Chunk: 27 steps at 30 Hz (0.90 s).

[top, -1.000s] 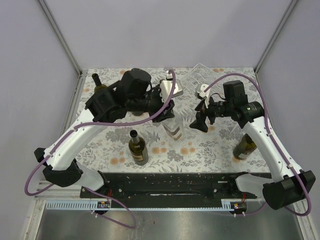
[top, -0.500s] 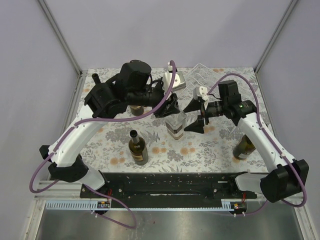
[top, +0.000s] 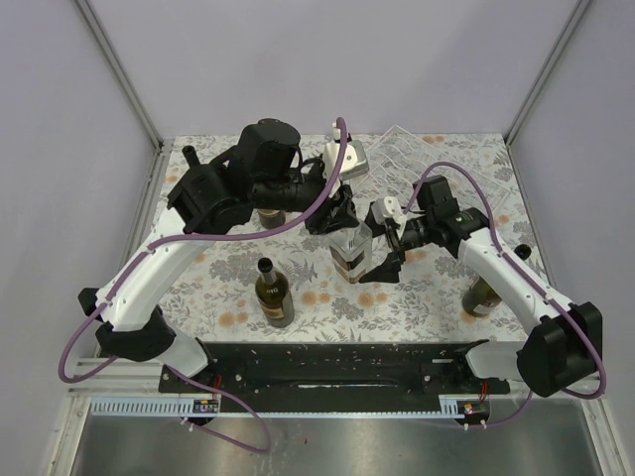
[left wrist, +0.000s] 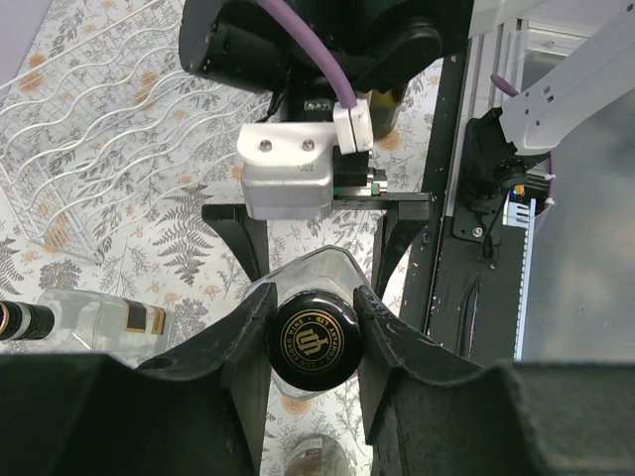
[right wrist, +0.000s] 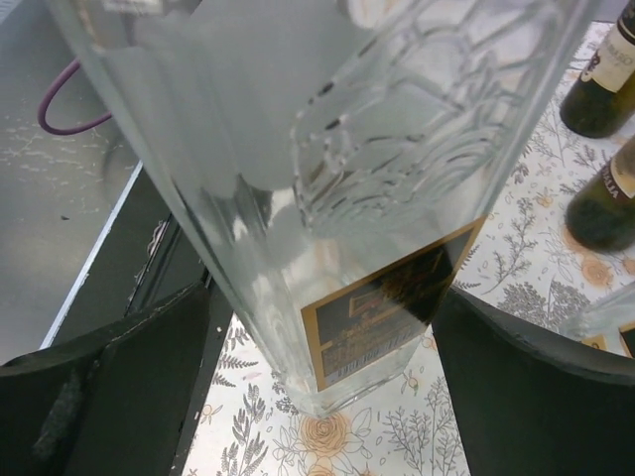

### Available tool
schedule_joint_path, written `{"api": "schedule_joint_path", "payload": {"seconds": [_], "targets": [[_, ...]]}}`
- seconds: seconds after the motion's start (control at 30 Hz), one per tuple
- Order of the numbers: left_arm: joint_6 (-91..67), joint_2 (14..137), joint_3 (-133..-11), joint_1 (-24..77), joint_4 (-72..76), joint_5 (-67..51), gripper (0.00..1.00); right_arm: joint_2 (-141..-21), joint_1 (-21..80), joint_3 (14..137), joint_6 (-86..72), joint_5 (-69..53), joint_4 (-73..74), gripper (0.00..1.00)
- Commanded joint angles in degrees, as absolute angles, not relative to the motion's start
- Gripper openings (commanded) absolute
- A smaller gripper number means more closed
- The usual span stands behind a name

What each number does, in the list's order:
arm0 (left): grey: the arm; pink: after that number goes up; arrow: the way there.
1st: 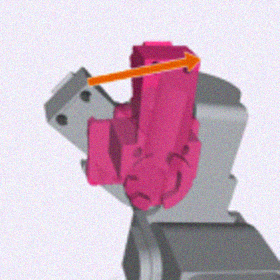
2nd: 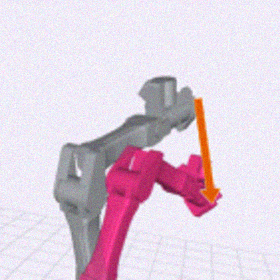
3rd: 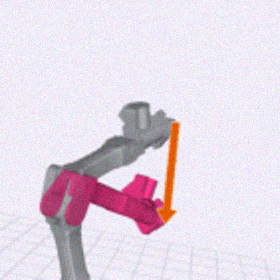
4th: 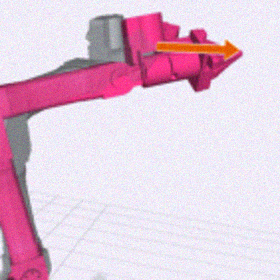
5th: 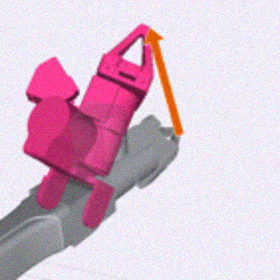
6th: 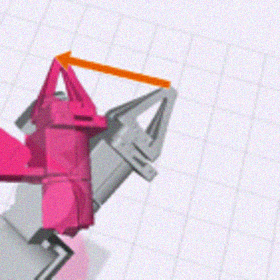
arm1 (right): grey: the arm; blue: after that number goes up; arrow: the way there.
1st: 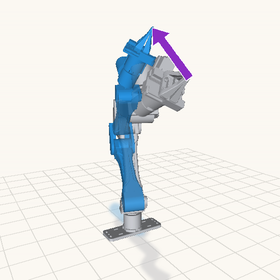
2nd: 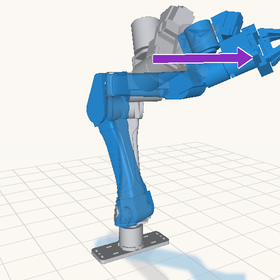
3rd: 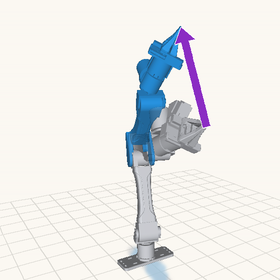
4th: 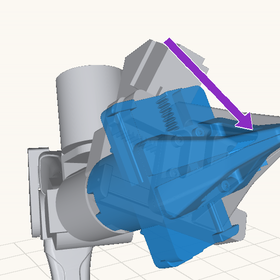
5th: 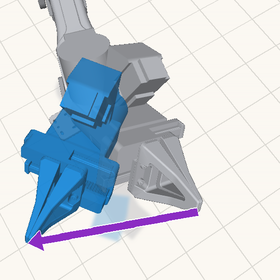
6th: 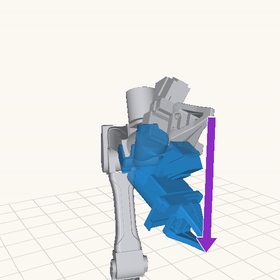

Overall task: Put the wine bottle on the wine rack
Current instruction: Pick up the wine bottle from the center of the board.

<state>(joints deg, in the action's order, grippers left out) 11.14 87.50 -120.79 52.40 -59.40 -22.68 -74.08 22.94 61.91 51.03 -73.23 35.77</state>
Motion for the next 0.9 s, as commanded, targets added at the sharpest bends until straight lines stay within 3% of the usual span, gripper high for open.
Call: {"api": "schedule_joint_path", "payload": {"seconds": [0.0,0.2,0.37,0.87], "targets": [[10.11,85.61,-124.89,52.56,-47.46,-25.05,0.0,-74.71,24.78,61.17,54.84,-76.29,35.25,0.99],[9.76,84.03,-120.95,52.47,-46.06,-26.1,0.0,-75.15,25.49,63.8,57.56,-77.6,39.19,0.97],[9.93,82.36,-117.25,52.47,-43.86,-26.54,0.0,-75.76,25.49,65.3,58.18,-80.06,41.66,0.87],[12.48,80.34,-112.77,51.24,-43.16,-27.51,0.0,-75.32,25.58,66.01,58.53,-82.89,45.7,0.28]]}}
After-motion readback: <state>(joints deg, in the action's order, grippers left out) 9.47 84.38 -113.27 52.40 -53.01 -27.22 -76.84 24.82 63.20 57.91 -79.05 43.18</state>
